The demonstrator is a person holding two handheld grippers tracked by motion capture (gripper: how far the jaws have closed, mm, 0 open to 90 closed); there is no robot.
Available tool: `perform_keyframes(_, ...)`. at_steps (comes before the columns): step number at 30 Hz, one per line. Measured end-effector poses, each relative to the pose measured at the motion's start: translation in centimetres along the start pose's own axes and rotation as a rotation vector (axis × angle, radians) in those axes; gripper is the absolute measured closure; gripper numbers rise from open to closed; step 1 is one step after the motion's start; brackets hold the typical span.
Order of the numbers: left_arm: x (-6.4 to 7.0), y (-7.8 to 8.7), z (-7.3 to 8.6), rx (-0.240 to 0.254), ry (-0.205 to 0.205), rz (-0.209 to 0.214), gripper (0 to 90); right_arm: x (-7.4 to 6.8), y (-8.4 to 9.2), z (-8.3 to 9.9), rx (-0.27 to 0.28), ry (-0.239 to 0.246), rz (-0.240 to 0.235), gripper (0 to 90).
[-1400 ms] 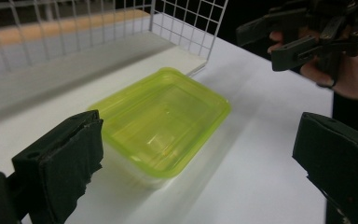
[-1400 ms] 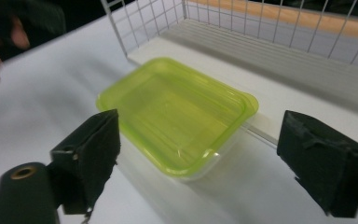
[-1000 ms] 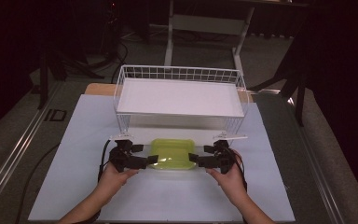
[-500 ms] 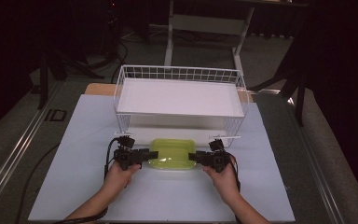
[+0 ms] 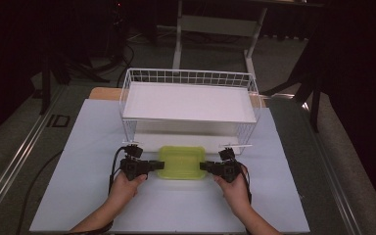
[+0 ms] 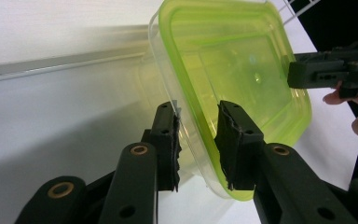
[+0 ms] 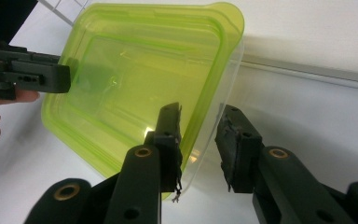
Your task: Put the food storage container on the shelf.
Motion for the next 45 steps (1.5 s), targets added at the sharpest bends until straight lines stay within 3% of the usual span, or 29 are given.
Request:
perform_keyframes(7, 0.8, 0.6, 0.9, 0.023, -0.039, -0.007, 74.8, -0.3, 0.5, 0.7, 0.01, -0.011, -0.021, 75.3)
perform_keyframes(16, 1.8, 1.0, 1.6, 0.018, -0.078, -0.05, 76.7, -0.9, 0.9, 1.5, 0.031, -0.006, 0.001, 78.1)
perform_keyframes(21, 2.1, 1.2, 1.7, 0.013, -0.055, -0.076, 79.1, -1.1, 1.1, 1.8, 0.031, -0.004, 0.012, 79.4)
perform_keyframes(24, 2.0, 1.6, 1.1, 0.037, -0.045, -0.068, 80.0, -1.3, 1.3, 1.7, 0.041, 0.0, 0.004, 79.5)
perform_keyframes(32, 2.1, 2.0, -1.3, 0.11, -0.074, -0.087, 80.3, -1.6, 1.9, -0.5, 0.106, -0.004, -0.004, 79.6)
perform_keyframes(45, 1.0, -0.2, -3.7, 0.154, -0.083, -0.101, 80.2, 0.2, 1.0, -3.0, 0.151, -0.025, 0.038, 79.6)
Point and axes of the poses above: each handheld gripper's, and its own axes: y roughly backward along the jaws, z roughly out of its underside, x roughly to its right, the point moved 5 cm from there along -y, roughly forward along the jaws, and after that the axes turned 7 degrees about -y, right-handed, at the moved point
